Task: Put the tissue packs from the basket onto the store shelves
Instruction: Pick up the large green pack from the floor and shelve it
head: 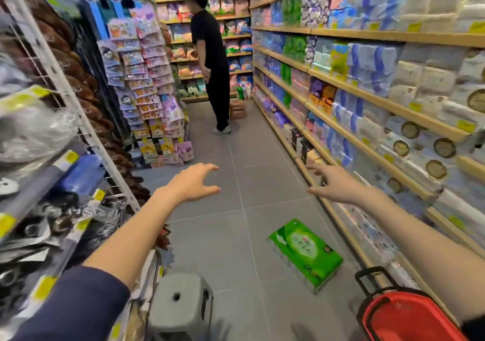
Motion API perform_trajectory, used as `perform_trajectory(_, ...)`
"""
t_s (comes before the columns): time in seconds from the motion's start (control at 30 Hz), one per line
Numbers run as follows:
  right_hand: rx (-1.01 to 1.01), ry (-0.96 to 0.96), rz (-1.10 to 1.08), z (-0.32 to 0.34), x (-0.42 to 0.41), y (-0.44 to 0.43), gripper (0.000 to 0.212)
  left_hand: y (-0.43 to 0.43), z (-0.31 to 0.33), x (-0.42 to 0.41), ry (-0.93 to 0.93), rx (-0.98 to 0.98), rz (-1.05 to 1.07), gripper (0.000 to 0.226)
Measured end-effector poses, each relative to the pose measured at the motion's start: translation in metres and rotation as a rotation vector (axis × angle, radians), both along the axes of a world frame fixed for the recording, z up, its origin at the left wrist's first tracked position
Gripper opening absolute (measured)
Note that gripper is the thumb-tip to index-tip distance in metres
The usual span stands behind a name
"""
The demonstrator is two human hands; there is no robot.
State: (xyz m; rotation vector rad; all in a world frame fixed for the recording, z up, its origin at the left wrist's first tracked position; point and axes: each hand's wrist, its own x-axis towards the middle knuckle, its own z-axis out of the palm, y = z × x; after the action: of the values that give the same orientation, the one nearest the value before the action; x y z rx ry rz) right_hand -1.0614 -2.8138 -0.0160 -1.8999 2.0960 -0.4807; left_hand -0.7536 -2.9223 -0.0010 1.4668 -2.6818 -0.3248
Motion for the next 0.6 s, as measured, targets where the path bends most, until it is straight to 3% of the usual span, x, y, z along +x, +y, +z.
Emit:
perform_trajectory(0.3,0.041,-0.066,0.084,-0.037,0.038,-0.106,0.062,-0.078,-0.032,0.046,-0.047,0.082,0.102,0.063)
perform_trajectory(0.6,0.086,-0.146,0.043,-0.087,-0.018,-0.219,0.063,-0.214,-0.068,-0.02,-0.077,0.127,0.053,0.063)
